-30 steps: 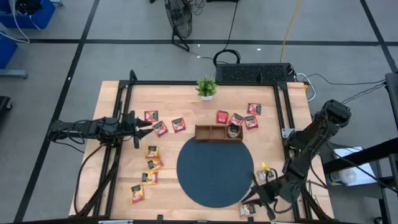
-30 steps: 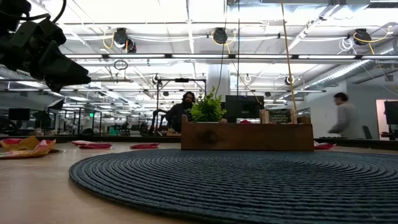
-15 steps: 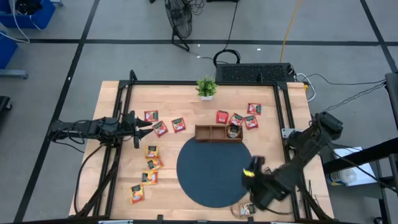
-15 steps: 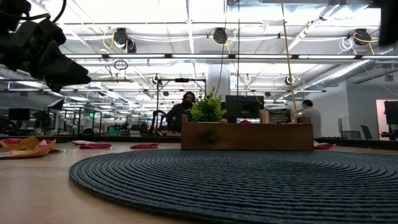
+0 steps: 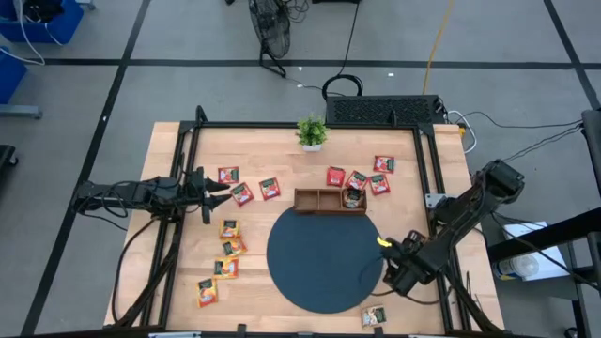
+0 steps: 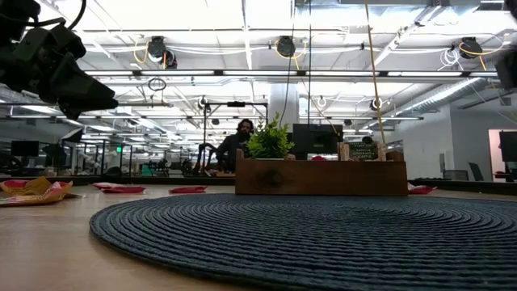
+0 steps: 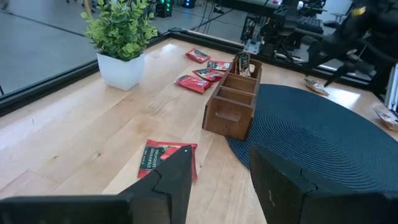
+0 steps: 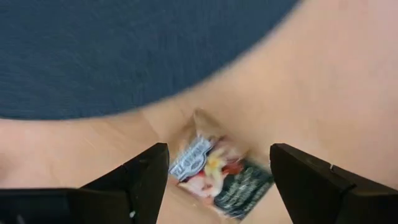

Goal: Pick & Place Tea
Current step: Put the top brown tea bag into the right slot of the wooden organizer

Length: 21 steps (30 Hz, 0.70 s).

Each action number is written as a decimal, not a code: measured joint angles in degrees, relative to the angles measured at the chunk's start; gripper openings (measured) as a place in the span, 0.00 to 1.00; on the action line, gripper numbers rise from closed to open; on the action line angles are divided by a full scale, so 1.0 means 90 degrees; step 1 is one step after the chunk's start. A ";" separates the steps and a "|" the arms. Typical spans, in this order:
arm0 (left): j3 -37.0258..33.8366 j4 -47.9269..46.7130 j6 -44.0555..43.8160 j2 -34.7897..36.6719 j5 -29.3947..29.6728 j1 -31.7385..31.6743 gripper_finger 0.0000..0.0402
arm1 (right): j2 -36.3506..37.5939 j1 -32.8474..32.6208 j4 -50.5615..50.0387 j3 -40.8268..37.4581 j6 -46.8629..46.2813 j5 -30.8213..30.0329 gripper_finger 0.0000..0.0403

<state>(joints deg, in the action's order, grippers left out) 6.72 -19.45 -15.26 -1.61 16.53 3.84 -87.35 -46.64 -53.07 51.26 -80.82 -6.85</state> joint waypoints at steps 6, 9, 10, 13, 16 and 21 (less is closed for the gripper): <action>0.0000 0.0001 0.0001 0.0002 0.0000 0.0000 0.40 | -0.0034 -0.0053 0.0415 -0.0586 -0.0928 0.0423 0.65; 0.0002 0.0001 0.0001 0.0002 0.0000 0.0000 0.40 | -0.0033 -0.0081 0.0408 -0.0780 -0.1096 0.0408 0.65; 0.0000 0.0001 -0.0001 0.0000 0.0000 0.0000 0.40 | -0.0037 -0.0081 0.0405 -0.0846 -0.1136 0.0423 0.65; 0.0000 0.0001 0.0001 0.0000 0.0000 0.0000 0.40 | -0.0040 -0.0081 0.0390 -0.0965 -0.1215 0.0569 0.65; 0.0001 0.0001 0.0000 0.0000 0.0000 0.0000 0.40 | -0.0035 -0.0074 0.0232 -0.0946 -0.1002 0.0782 0.65; 0.0000 0.0001 -0.0001 0.0000 0.0000 0.0000 0.40 | -0.0033 -0.0076 -0.0769 -0.0662 -0.0672 0.0735 0.65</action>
<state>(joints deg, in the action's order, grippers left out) 6.72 -19.44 -15.27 -1.61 16.53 3.84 -87.64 -47.33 -60.00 45.30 -86.87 -0.23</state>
